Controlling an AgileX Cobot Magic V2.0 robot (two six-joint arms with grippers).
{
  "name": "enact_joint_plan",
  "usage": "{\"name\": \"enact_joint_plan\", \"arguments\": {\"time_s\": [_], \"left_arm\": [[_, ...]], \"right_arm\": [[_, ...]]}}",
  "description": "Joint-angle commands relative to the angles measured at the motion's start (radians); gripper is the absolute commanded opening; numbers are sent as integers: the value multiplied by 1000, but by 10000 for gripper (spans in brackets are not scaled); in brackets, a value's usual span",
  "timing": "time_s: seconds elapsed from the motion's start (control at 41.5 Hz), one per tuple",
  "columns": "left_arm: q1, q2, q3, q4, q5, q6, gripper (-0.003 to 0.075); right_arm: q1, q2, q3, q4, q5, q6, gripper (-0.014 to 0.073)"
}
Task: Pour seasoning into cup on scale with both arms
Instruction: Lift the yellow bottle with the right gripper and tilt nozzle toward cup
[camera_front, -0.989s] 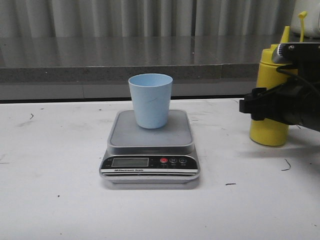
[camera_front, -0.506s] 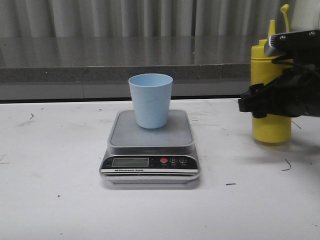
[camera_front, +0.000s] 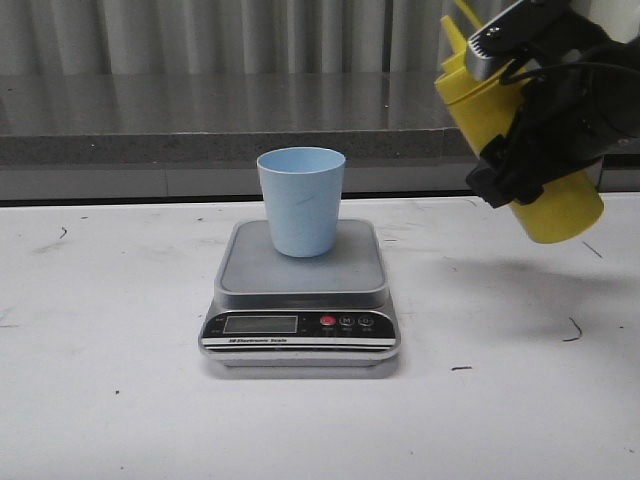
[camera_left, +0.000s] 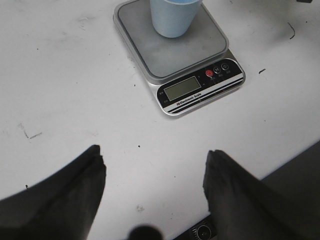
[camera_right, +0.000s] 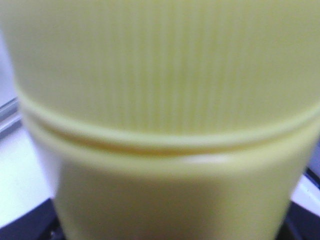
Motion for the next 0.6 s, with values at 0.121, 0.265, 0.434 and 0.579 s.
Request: {"name": "enact_joint_plan", "arguments": {"time_s": [0.121, 0.265, 0.434, 0.579], "left_arm": [[-10, -10, -28, -11, -61, 0, 418], [-10, -10, -28, -11, -61, 0, 418], [-10, -10, -28, -11, -61, 0, 418], [-10, -10, -28, -11, -61, 0, 418]], "right_arm": [[57, -51, -179, -14, 57, -242, 309], [91, -50, -241, -14, 94, -369, 309], [116, -12, -342, -14, 166, -446, 309], [126, 28, -425, -96, 242, -453, 309]]}}
